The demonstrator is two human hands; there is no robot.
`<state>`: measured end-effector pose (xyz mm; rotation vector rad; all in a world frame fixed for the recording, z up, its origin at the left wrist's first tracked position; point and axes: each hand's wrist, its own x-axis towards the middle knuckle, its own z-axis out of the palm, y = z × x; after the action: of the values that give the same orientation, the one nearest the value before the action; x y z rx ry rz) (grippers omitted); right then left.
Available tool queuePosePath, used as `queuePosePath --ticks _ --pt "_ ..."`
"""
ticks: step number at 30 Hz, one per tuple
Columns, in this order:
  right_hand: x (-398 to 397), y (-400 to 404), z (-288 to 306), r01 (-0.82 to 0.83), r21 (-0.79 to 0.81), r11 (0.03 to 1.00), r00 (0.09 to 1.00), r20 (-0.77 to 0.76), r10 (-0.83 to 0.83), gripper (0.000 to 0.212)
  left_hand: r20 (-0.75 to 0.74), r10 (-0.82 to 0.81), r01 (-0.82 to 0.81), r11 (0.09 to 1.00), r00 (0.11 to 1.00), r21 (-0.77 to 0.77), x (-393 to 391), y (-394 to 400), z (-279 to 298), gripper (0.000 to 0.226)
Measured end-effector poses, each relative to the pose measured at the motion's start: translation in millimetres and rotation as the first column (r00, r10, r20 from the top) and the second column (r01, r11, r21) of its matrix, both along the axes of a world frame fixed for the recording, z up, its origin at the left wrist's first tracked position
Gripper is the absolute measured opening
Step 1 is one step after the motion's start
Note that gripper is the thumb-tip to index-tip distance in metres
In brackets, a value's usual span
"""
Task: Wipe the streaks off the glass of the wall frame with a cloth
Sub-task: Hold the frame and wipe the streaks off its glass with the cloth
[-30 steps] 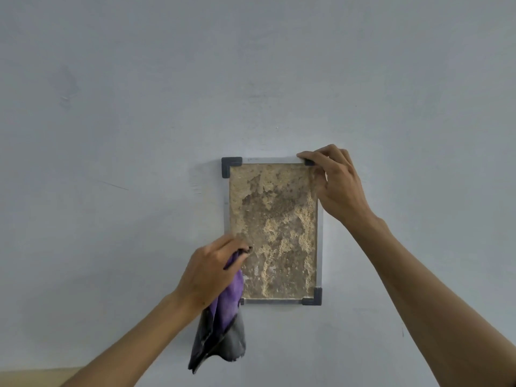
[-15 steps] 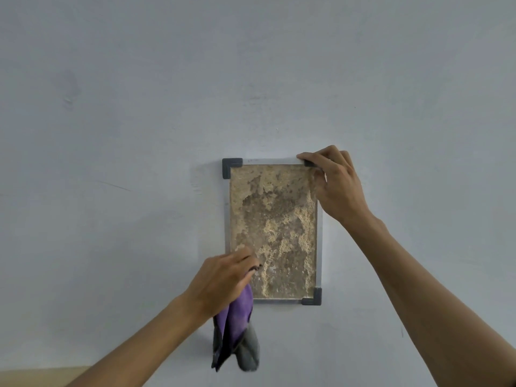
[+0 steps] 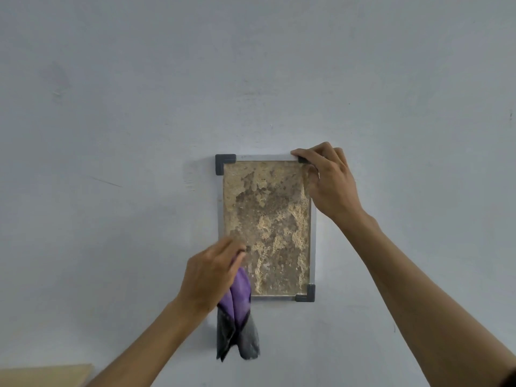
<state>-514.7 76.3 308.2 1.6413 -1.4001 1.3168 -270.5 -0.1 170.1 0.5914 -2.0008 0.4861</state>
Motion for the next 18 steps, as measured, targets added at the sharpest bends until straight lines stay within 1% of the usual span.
queuePosePath --ticks 1,2,3,4,6,7,8,10,11,12,13,14,15,16,17,18 --pt "0.2 -0.3 -0.1 0.0 -0.001 1.0 1.0 -0.001 0.0 0.037 -0.084 -0.013 0.015 1.0 0.996 0.017 0.9 -0.2 4.8 0.005" --pt "0.2 -0.8 -0.2 0.001 0.0 1.0 1.0 0.0 -0.001 0.037 -0.11 -0.032 0.035 0.999 0.993 0.029 0.6 -1.0 5.5 0.005" --pt "0.2 -1.5 -0.4 0.002 -0.002 1.0 1.0 0.002 -0.002 0.037 -0.065 -0.049 0.051 0.998 0.997 0.029 0.0 -2.3 2.5 0.005" --pt "0.1 -2.3 -0.5 0.002 -0.006 1.0 1.0 0.002 -0.002 0.037 0.034 -0.058 0.057 0.998 0.998 0.014 -1.1 -3.2 -3.8 0.004" --pt "-1.0 -2.8 -1.5 0.005 -0.016 1.0 1.0 0.005 -0.005 0.037 0.239 -0.03 0.044 0.997 0.971 -0.055 -5.1 -2.0 -19.0 0.005" --pt "-2.5 -2.7 -2.2 0.009 -0.016 1.0 1.0 0.008 -0.008 0.037 0.261 -0.012 0.033 0.997 0.965 -0.076 -7.2 -1.4 -22.0 0.006" --pt "-2.5 -3.1 -3.1 0.01 -0.016 1.0 1.0 0.012 -0.01 0.037 0.216 -0.009 0.025 0.997 0.976 -0.071 -7.8 -1.6 -21.1 0.007" --pt "-4.4 -3.1 -3.3 0.02 -0.016 1.0 1.0 0.007 -0.02 0.037 -0.001 -0.039 0.039 0.999 0.999 -0.014 -11.1 -0.8 -15.7 0.007" --pt "-3.6 -3.1 -2.7 0.018 -0.019 1.0 1.0 0.002 -0.018 0.037 -0.084 -0.054 0.054 0.998 0.995 0.009 -10.0 -1.3 -15.8 0.008" --pt "-2.1 -3.2 -1.9 0.016 -0.018 1.0 1.0 -0.003 -0.016 0.037 -0.114 -0.069 0.071 0.997 0.991 0.014 -8.6 -2.4 -19.0 0.009" --pt "-1.0 -3.2 -1.5 0.014 -0.014 1.0 1.0 -0.009 -0.014 0.036 -0.09 -0.081 0.082 0.997 0.993 0.007 -7.7 -3.5 -24.7 0.009" --pt "-0.2 -3.2 -1.4 0.012 -0.009 1.0 1.0 -0.013 -0.012 0.036 -0.034 -0.08 0.08 0.997 0.996 0.0 -6.7 -3.8 -30.9 0.009" --pt "0.0 -3.0 -1.4 0.012 -0.008 1.0 1.0 -0.013 -0.012 0.036 0.022 -0.062 0.062 0.998 0.998 -0.005 -6.0 -2.7 -35.0 0.011" --pt "-0.5 -2.7 -1.4 0.014 -0.01 1.0 1.0 -0.013 -0.014 0.037 0.048 -0.036 0.037 0.999 0.998 -0.012 -6.1 -2.4 -36.3 0.013" --pt "-1.1 -2.9 -1.5 0.014 -0.017 1.0 1.0 -0.009 -0.014 0.038 0.026 -0.011 0.012 1.0 1.0 -0.012 -5.5 -2.3 -34.3 0.014" --pt "-1.6 -3.3 -1.3 0.014 -0.022 1.0 1.0 -0.006 -0.014 0.038 -0.037 0.006 -0.006 1.0 0.999 0.002 -5.3 -2.0 -30.2 0.012"
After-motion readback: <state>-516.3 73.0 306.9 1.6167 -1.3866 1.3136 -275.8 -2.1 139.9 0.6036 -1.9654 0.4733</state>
